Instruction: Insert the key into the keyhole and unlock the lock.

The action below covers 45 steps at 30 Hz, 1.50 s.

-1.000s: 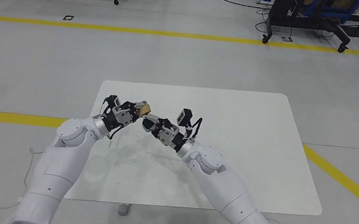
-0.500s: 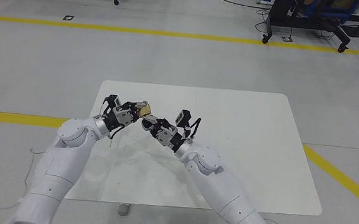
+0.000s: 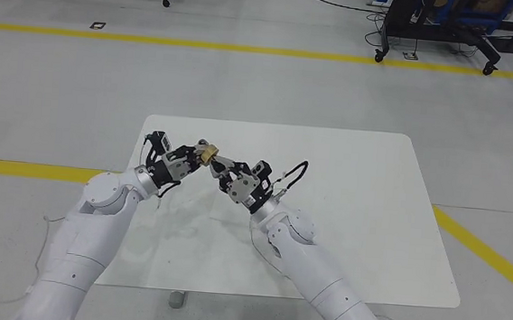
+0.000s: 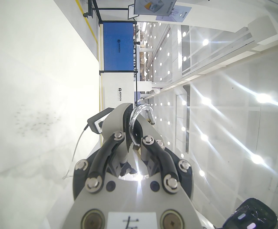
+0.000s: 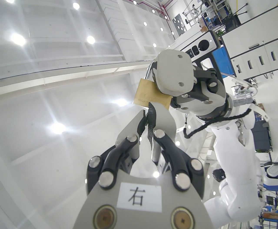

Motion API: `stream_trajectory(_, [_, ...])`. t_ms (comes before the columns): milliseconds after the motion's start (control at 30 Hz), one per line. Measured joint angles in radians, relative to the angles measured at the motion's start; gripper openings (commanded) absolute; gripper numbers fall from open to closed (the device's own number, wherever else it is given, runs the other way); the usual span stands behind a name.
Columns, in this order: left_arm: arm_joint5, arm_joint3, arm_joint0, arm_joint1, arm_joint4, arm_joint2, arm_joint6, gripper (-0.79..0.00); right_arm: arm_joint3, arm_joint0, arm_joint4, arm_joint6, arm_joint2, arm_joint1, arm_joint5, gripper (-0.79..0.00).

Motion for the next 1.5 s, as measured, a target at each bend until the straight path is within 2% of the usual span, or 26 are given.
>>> stream_trajectory(133, [0.01,0.01,-0.002,-0.001,-0.015,-0.008,0.024,-0.785,-0.009,0.006,-0.102,0.01,0.0,0.008,-0.036,0.0])
stream_trajectory(267, [0.031,0.033,-0.015,-0.003,0.001,-0.005,0.061,-0.785,-0.021,0.003,-0.342,-0.086,0.02,0.03,-0.122,0.0])
stream_trajectory(433, [0.023,0.052,-0.027,-0.008,0.049,0.017,0.1,-0.785,-0.129,-0.046,-0.498,-0.096,0.087,0.061,-0.132,0.0])
stream_trajectory(567, [0.01,0.015,-0.021,-0.007,0.226,0.075,0.12,-0.785,-0.305,-0.139,-0.601,-0.139,0.225,0.1,-0.125,0.0])
stream_trajectory(767, [0.081,-0.043,-0.026,-0.017,0.38,0.178,0.095,-0.785,-0.557,-0.294,-0.679,-0.25,0.454,0.137,-0.113,0.0])
stream_trajectory(933, [0.156,-0.009,-0.096,-0.036,0.52,0.279,0.08,-0.785,-0.543,-0.286,-0.676,-0.24,0.435,0.136,-0.113,0.0])
stream_trajectory(1100, [0.191,0.125,-0.195,-0.078,0.589,0.395,0.097,-0.785,-0.544,-0.286,-0.676,-0.241,0.436,0.136,-0.113,0.0])
stream_trajectory(1133, [0.191,0.152,-0.211,-0.087,0.589,0.411,0.102,-0.665,-0.544,-0.286,-0.676,-0.241,0.436,0.136,-0.113,0.0])
stream_trajectory(1167, [0.193,0.185,-0.231,-0.098,0.581,0.429,0.101,-0.468,-0.544,-0.286,-0.676,-0.241,0.436,0.136,-0.113,0.0])
stream_trajectory(1200, [0.196,0.207,-0.245,-0.106,0.57,0.438,0.094,-0.077,-0.544,-0.286,-0.676,-0.241,0.436,0.136,-0.113,0.0])
stream_trajectory(1233, [0.199,0.227,-0.258,-0.112,0.562,0.446,0.088,0.0,-0.544,-0.286,-0.676,-0.241,0.436,0.136,-0.113,0.0])
stream_trajectory(1367, [0.206,0.293,-0.312,-0.123,0.58,0.457,0.053,0.0,-0.544,-0.286,-0.676,-0.241,0.436,0.136,-0.113,0.0])
stream_trajectory(1500, [0.193,0.288,-0.342,-0.107,0.55,0.394,0.023,0.0,-0.544,-0.286,-0.676,-0.241,0.436,0.136,-0.113,0.0])
